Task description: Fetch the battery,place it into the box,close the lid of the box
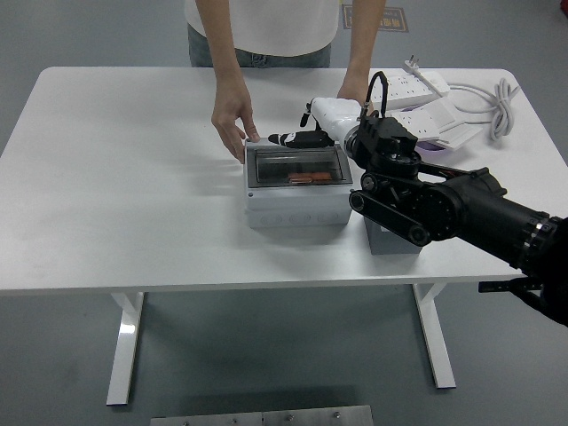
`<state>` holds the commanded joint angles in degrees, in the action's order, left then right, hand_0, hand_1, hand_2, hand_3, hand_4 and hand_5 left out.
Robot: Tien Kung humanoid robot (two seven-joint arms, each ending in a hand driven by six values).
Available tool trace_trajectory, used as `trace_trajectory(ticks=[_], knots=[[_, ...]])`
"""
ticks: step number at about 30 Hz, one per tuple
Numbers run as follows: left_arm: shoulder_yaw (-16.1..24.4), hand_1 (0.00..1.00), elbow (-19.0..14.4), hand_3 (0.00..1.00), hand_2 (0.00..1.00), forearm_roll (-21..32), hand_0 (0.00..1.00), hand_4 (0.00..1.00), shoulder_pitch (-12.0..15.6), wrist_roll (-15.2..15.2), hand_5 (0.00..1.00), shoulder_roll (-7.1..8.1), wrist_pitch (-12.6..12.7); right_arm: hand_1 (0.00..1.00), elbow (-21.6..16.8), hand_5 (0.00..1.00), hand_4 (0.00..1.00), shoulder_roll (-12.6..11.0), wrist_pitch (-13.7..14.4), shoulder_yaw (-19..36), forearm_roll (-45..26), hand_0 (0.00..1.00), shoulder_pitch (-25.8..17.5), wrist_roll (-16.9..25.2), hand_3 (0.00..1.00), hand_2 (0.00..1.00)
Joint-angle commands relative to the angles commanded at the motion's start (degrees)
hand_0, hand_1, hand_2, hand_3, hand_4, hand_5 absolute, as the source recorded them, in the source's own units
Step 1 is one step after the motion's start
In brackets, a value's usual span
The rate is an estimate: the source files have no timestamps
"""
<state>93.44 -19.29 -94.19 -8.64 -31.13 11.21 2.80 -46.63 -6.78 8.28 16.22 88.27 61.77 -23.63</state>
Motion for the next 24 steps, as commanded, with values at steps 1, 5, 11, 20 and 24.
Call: trace_trajectory(ticks=[1, 5, 11, 20, 24], knots=[[0.00, 0.667, 0.01, 0.509, 0.525, -0.01, 0.492, 0.274, 0.00, 0.01, 0.002, -0.02, 0.01, 0.272, 0.11, 0.998, 0.998, -0.04, 0.17, 0.10, 0.13, 0.123, -0.13, -0.10, 0.662, 0.432], [-0.03, 0.668, 0.07, 0.508, 0.524, 0.05, 0.492, 0.274, 0.06, 0.05, 0.002, -0.12, 0.02, 0.272, 0.41, 0.998, 0.998, -0.49, 0.88, 1.67, 1.65, 0.123, -1.10, -0.73, 0.660, 0.431], [-0.20, 0.667, 0.11, 0.509, 0.524, 0.34, 0.492, 0.274, 0.30, 0.08, 0.002, -0.53, 0.12, 0.271, -2.16, 0.998, 0.998, -2.81, 2.44, 8.82, 6.47, 0.123, -5.13, -0.88, 0.658, 0.428], [-0.55, 0.667, 0.22, 0.508, 0.523, 1.06, 0.493, 0.275, 0.52, 0.31, 0.002, -1.24, 0.39, 0.268, -12.13, 0.998, 0.998, -7.10, 5.72, 23.70, 18.26, 0.121, -14.79, 1.87, 0.645, 0.400], [-0.53, 0.667, 0.18, 0.509, 0.523, 1.04, 0.493, 0.276, 0.71, 0.22, 0.002, -1.50, 0.41, 0.263, -16.47, 0.998, 0.998, -7.82, 9.61, 31.04, 22.42, 0.119, -19.25, 5.77, 0.629, 0.371]])
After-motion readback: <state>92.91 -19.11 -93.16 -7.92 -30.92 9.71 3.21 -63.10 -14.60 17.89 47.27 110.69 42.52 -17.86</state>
